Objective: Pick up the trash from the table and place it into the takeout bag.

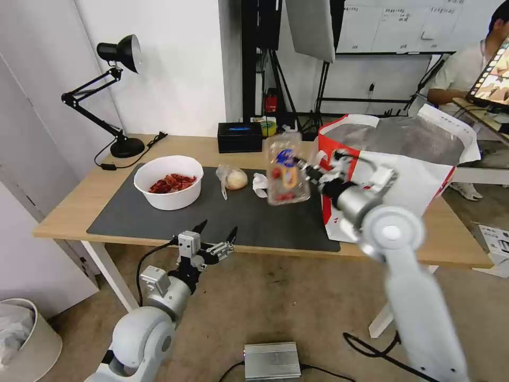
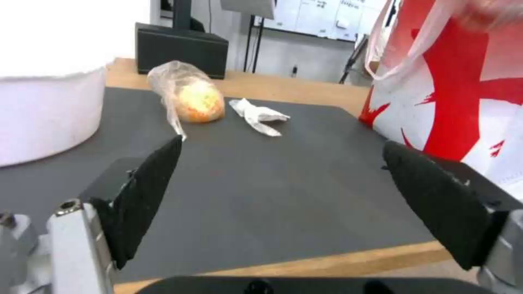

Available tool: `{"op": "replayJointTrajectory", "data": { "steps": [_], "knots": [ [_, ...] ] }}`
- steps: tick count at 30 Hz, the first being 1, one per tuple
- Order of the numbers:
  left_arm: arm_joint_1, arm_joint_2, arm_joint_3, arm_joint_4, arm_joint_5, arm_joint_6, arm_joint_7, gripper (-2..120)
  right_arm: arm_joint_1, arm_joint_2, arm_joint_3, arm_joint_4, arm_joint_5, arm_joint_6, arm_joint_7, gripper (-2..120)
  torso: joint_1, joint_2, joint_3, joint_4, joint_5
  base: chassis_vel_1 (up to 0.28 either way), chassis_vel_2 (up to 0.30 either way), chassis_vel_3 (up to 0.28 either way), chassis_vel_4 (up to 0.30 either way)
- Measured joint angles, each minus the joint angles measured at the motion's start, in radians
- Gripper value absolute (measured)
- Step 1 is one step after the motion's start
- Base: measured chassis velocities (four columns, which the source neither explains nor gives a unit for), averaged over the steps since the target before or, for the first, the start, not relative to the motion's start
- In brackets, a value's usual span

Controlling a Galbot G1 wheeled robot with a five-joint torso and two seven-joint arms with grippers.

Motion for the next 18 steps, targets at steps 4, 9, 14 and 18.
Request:
{"op": "replayJointTrajectory", "data": {
  "steps": [4,9,14,18],
  "knots": [
    [0.008,-0.01,0.003,-0.002,0.01,0.001,0.0,100,0.008,-0.043,0.053,0.044,0.028,0.016,0.006,0,0.0,0.0,0.0,-0.0001,0.0,0.0,0.0,0.0,0.0],
    [0.019,-0.02,0.009,-0.003,0.02,0.001,-0.001,100,0.024,-0.09,0.105,0.056,0.067,0.035,0.024,0,0.0,0.0,0.0,-0.0001,0.0,0.0,0.0,0.0,0.0],
    [0.022,-0.023,0.013,-0.003,0.021,0.001,-0.001,100,0.045,-0.124,0.14,0.035,0.095,0.057,0.032,0,0.0,0.0,0.0,-0.0001,0.0001,0.0,0.0,0.0,0.0],
    [0.021,-0.023,0.014,-0.003,0.021,0.001,0.0,100,0.07,-0.152,0.166,-0.005,0.101,0.069,0.04,0,0.0,0.0,0.0,0.0,0.0,0.0,0.0,0.0,0.0]
  ]
}}
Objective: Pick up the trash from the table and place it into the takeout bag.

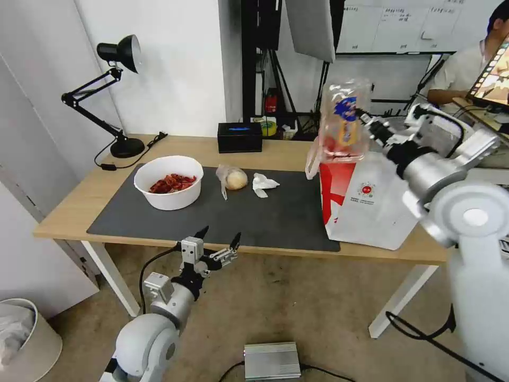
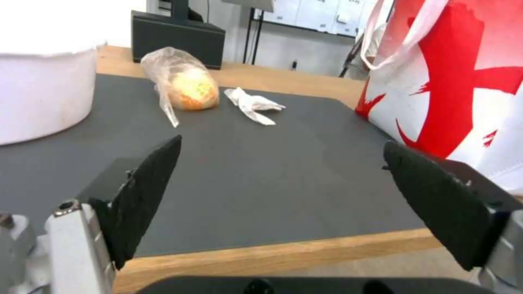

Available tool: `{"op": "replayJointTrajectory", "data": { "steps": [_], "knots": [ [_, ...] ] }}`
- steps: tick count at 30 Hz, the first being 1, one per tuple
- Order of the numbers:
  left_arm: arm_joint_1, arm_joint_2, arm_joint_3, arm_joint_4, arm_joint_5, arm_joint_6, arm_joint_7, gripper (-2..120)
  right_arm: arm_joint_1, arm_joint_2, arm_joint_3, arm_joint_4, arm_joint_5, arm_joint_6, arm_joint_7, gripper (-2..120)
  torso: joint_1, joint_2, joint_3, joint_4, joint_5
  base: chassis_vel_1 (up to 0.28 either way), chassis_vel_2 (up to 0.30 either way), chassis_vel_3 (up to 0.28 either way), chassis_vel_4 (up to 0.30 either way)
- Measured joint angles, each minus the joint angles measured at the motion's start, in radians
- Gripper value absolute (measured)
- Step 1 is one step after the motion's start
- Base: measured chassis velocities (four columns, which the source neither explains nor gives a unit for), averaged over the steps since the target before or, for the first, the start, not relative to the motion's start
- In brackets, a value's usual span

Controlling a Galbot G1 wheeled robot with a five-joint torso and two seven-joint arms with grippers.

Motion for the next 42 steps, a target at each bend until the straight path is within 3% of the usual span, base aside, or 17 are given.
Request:
{"op": "replayJointTrajectory", "data": {
  "steps": [12,22,42],
  "knots": [
    [0.01,0.0,0.0,0.004,-0.003,-0.001,0.001,100,0.081,-0.05,0.018,-0.15,-0.004,0.032,0.018,0,0.0,0.0,0.0,-0.0001,-0.0001,0.0,0.0,0.0,0.0],
    [0.021,-0.004,-0.003,0.004,-0.002,-0.004,0.001,100,0.094,-0.066,0.021,-0.187,-0.006,0.035,0.025,0,0.0,0.0,0.0,0.0001,-0.0001,0.0,0.0,0.0,0.0],
    [0.016,-0.003,0.006,0.004,-0.007,-0.007,0.002,100,0.041,-0.081,0.014,-0.243,-0.2,0.061,-0.082,0,0.0,0.0,0.0,-0.0001,-0.0002,0.0,0.0,0.0,0.0]
  ]
}}
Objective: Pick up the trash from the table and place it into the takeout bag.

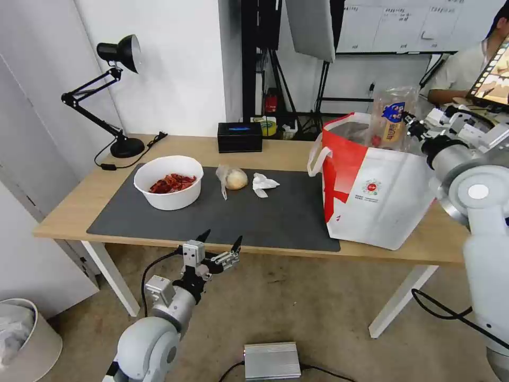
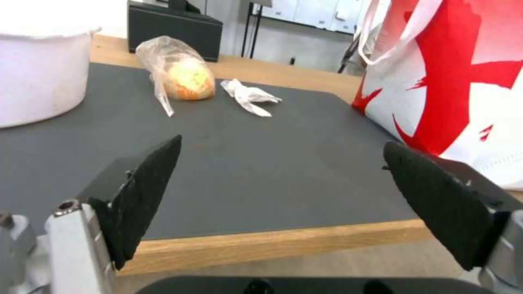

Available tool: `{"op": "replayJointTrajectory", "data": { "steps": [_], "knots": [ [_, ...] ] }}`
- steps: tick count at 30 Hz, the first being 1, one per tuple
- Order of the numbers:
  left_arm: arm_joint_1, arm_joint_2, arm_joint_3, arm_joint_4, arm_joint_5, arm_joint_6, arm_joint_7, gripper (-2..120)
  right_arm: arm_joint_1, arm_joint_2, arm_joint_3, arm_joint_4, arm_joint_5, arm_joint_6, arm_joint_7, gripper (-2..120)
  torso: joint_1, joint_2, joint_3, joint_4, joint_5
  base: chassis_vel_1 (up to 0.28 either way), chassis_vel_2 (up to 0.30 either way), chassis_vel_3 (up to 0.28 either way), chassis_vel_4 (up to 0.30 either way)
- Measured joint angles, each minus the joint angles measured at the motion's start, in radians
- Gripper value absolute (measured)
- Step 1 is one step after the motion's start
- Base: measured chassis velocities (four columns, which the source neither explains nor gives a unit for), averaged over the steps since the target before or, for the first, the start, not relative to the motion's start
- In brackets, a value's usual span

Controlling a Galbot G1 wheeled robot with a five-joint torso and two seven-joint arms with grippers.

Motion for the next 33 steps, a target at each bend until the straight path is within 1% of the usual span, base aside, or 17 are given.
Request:
{"op": "replayJointTrajectory", "data": {
  "steps": [18,19,20,21,22,23,24,25,27,29,31,33],
  "knots": [
    [0.006,-0.004,0.0,-0.005,0.002,-0.004,-0.001,100,-0.023,0.001,-0.006,0.028,0.006,-0.003,-0.002,0,0.0,0.0,0.0,0.0,0.0,0.0,0.0,0.0,0.0],
    [0.006,-0.005,0.002,-0.005,0.003,-0.004,0.0,100,-0.038,-0.007,-0.002,0.044,0.008,-0.007,-0.001,7,0.0,0.0,0.0,0.0001,0.0,0.0,0.0,0.0,0.0],
    [0.006,-0.005,0.003,-0.005,0.003,-0.004,0.0,100,-0.041,-0.009,-0.002,0.047,0.008,-0.01,-0.001,10,0.0,0.0,0.0,0.0,0.0,0.0,0.0,0.0,0.0],
    [0.006,-0.005,0.003,-0.005,0.003,-0.004,0.0,100,-0.041,-0.009,-0.002,0.047,0.008,-0.01,-0.001,10,0.0,0.0,0.0,0.0,0.0,0.0,0.0,0.0,0.0],
    [0.006,-0.005,0.004,-0.005,0.003,-0.004,-0.001,100,-0.043,-0.012,0.0,0.051,0.011,-0.019,-0.001,17,0.0,0.0,0.0,0.0,0.0,0.0,0.0,0.0,0.0],
    [0.007,-0.005,0.004,-0.005,0.003,-0.004,-0.001,100,-0.044,-0.014,0.001,0.054,0.015,-0.024,-0.001,25,0.0,0.0,0.0,0.0,0.0,0.0,0.0,0.0,0.0],
    [0.007,-0.005,0.004,-0.005,0.003,-0.004,-0.001,100,-0.044,-0.014,0.001,0.054,0.015,-0.024,-0.001,25,0.0,0.0,0.0,0.0,0.0,0.0,0.0,0.0,0.0],
    [0.008,-0.005,0.005,-0.004,0.004,-0.004,-0.001,100,-0.044,-0.015,0.001,0.055,0.017,-0.026,0.0,30,0.0,0.0,0.0,0.0,0.0,0.0,0.0,0.0,0.0],
    [0.008,-0.005,0.005,-0.004,0.004,-0.004,-0.001,100,-0.044,-0.015,0.001,0.055,0.017,-0.026,0.001,32,0.0,0.0,0.0,0.0,0.0,0.0,0.0,0.0,0.0],
    [0.01,-0.005,0.005,-0.005,0.005,-0.004,-0.001,100,-0.041,-0.018,0.001,0.058,0.023,-0.027,0.002,45,0.0,0.0,0.0,0.0001,0.0,0.0,0.0,0.0,0.0],
    [0.01,-0.005,0.005,-0.005,0.005,-0.004,-0.001,100,-0.041,-0.019,0.001,0.058,0.024,-0.027,0.002,46,0.0,0.0,0.0,0.0,-0.0001,0.0,0.0,0.0,0.0],
    [0.014,-0.004,0.002,-0.009,0.006,-0.004,-0.001,100,-0.041,-0.02,0.001,0.062,0.028,-0.027,0.002,59,0.0,0.0,0.0,0.0001,0.0,0.0,0.0,0.0,0.0]
  ]
}}
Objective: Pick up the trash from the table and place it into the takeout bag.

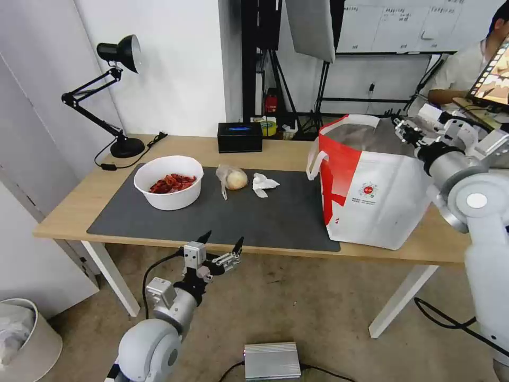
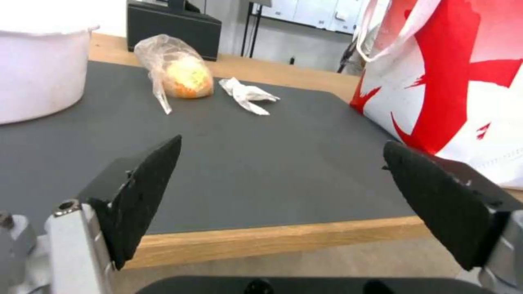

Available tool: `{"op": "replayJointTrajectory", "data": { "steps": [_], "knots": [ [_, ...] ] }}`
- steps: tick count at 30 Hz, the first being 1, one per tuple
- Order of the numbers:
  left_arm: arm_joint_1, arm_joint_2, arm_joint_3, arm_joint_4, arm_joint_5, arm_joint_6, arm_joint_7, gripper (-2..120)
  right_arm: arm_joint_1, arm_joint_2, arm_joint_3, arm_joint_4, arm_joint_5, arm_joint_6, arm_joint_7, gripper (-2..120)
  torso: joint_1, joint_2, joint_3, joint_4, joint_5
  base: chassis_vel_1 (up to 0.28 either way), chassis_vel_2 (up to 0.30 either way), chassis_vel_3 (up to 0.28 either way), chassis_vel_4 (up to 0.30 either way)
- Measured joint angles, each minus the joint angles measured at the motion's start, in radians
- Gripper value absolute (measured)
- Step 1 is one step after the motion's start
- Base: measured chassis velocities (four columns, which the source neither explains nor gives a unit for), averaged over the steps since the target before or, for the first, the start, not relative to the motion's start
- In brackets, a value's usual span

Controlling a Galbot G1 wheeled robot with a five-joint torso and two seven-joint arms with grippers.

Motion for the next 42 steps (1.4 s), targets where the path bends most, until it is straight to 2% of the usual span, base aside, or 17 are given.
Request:
{"op": "replayJointTrajectory", "data": {
  "steps": [2,7,8,13,18,25,28,29,32,42],
  "knots": [
    [0.003,0.0,-0.003,-0.004,0.0,0.0,0.0,100,-0.002,0.0,0.0,0.005,0.003,0.0,0.0,68,0.0,0.0,0.0,0.0,0.0,0.0,0.0,0.0,0.0],
    [0.004,0.0,-0.004,-0.007,0.0,0.0,0.0,100,-0.002,0.003,0.0,0.015,0.018,0.0,0.0,78,0.0,0.0,0.0,0.0,0.0,0.0,0.0,0.0,0.0],
    [0.005,0.0,-0.005,-0.008,0.0,0.0,0.0,100,-0.003,0.005,0.0,0.026,0.045,0.0,0.0,87,0.0,0.0,0.0,0.0,0.0,0.0,0.0,0.0,0.0],
    [0.007,0.0,-0.013,-0.015,-0.001,0.0,0.0,100,-0.003,0.004,-0.002,0.079,0.096,0.0,0.0,100,0.0,0.0,0.0,0.0001,-0.0001,0.0,0.0,0.0,0.0],
    [0.011,0.001,-0.022,-0.023,-0.003,0.0,0.0,100,-0.005,-0.002,-0.002,0.123,0.145,0.008,-0.004,100,0.0,0.0,0.0,0.0,-0.0001,0.0,0.0,0.0,0.0],
    [0.011,0.007,-0.042,-0.032,-0.006,-0.001,0.0,100,-0.045,-0.008,-0.013,0.206,0.157,0.009,-0.067,100,0.0,0.0,0.0,0.0,-0.0001,0.0,0.0,0.0,0.0],
    [0.01,0.011,-0.048,-0.036,-0.011,-0.004,0.001,100,-0.131,-0.019,-0.041,0.273,0.084,-0.015,-0.177,100,0.0,0.0,0.0,0.0001,-0.0001,0.0,0.0,0.0,0.0],
    [0.01,0.011,-0.048,-0.036,-0.011,-0.004,0.001,100,-0.131,-0.019,-0.041,0.273,0.084,-0.015,-0.177,100,0.0,0.0,0.0,0.0001,-0.0001,0.0,0.0,0.0,0.0],
    [0.004,0.017,-0.055,-0.032,-0.014,-0.015,0.005,100,-0.218,-0.044,-0.061,0.315,-0.022,-0.043,-0.274,100,0.0,0.0,0.0,0.0001,-0.0001,0.0,0.0,0.0,0.0],
    [0.009,0.045,-0.089,-0.015,-0.03,-0.038,0.023,100,-0.419,-0.073,-0.075,0.344,-0.241,-0.04,-0.427,100,0.0,0.0,0.0,0.0,0.0,0.0,0.0,0.0,0.0]
  ]
}}
